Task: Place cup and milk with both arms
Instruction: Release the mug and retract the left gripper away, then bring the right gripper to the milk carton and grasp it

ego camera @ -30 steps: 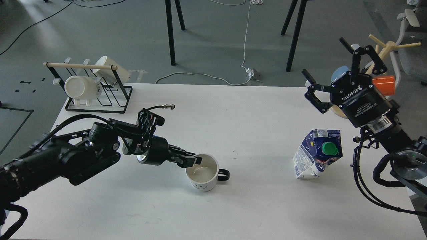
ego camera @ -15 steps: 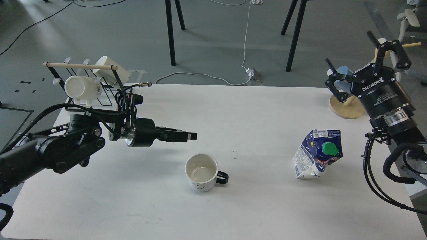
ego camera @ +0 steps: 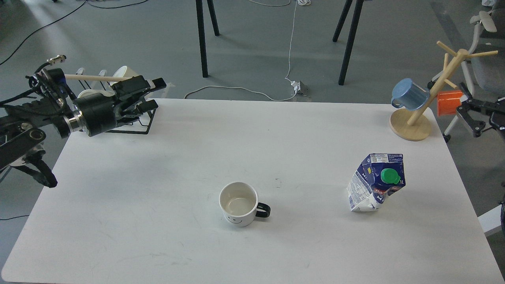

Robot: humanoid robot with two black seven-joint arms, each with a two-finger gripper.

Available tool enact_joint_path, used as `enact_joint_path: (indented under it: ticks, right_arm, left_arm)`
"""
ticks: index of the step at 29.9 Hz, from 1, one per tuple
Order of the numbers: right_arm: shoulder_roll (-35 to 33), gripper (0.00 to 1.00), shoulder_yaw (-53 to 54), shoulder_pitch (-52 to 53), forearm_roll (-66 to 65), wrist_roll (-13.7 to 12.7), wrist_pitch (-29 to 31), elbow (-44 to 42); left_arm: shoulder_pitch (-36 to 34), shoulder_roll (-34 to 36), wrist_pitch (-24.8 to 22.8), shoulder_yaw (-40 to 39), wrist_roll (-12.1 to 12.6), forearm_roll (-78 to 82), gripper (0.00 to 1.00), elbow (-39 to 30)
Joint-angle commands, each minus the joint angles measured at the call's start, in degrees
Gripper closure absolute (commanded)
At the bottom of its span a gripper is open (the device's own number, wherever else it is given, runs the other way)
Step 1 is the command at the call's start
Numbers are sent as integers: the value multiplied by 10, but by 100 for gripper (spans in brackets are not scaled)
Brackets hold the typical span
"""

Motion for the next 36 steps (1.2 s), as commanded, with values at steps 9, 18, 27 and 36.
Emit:
enact_joint_path:
  ticks: [9, 18, 27, 36]
  right_arm:
    - [-43, 1, -2, -233, 99, 0, 0, 10]
    - [-5, 1, -27, -303, 86, 0, 0, 18]
    - [60, 1, -54, -306, 26, 0, 0, 20]
    - [140, 1, -57, -305, 0, 0, 0, -1]
  left_arm:
    - [26, -3, 0, -20, 0, -84, 2, 13]
    - [36, -9, 0, -20, 0, -84, 2, 15]
    - [44, -35, 0, -19, 0, -84, 2, 20]
    - [62, -35, 0, -20, 0, -83, 2, 20]
